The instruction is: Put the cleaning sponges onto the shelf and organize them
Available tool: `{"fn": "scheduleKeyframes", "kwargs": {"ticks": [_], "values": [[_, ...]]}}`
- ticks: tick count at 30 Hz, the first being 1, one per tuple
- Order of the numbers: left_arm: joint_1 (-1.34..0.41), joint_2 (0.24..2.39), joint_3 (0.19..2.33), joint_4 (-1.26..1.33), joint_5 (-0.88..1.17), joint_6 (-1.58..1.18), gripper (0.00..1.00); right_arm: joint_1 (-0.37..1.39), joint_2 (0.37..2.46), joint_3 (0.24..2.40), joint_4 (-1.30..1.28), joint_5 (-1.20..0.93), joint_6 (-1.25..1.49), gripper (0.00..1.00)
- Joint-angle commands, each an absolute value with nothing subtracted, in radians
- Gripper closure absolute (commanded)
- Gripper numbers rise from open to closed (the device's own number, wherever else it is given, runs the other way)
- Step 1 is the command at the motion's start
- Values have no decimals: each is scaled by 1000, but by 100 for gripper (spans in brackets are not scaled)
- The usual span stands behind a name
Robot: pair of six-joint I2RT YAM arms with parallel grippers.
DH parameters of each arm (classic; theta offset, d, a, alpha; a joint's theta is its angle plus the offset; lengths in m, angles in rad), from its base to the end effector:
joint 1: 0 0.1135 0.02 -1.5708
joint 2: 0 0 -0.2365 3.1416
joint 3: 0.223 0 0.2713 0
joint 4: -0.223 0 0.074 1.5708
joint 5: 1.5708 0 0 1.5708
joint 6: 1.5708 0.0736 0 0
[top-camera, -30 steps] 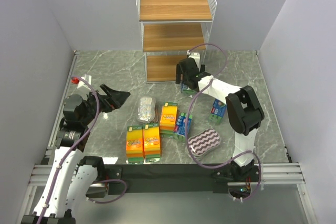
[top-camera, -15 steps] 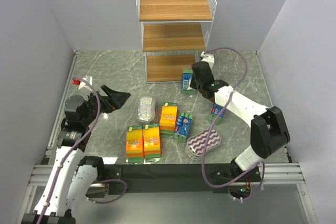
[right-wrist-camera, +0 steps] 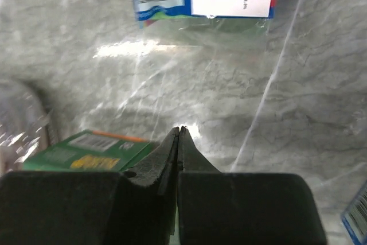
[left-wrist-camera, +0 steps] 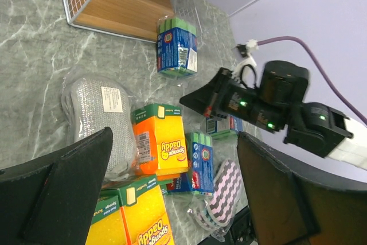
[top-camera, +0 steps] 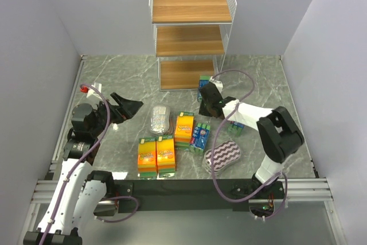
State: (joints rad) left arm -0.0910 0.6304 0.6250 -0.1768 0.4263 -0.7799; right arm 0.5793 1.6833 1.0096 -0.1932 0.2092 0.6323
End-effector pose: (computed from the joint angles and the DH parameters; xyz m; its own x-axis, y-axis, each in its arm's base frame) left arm 0.2288 -0.0514 0.2859 -0.4713 -0.5999 -0.6465 0.2199 0.6300 -0.7448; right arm 0.3308 0.1981 0.1190 -0.7646 0.1906 -0.6156 0.0358 0.9663 0.2548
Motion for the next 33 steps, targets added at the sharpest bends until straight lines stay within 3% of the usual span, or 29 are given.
{"fn": "scheduleKeyframes", "kwargs": {"ticks": [1,13,33], "values": [[-91,624,630,-129,452,-788,4,577,1755,1086,-191,277,689,100],[-91,603,646,-169,437,-767,3,529,1881,1290,-282,445,672,100],[-91,609,640,-163,436,-772,3,443,1939,1376,-186,408,571,100]]}}
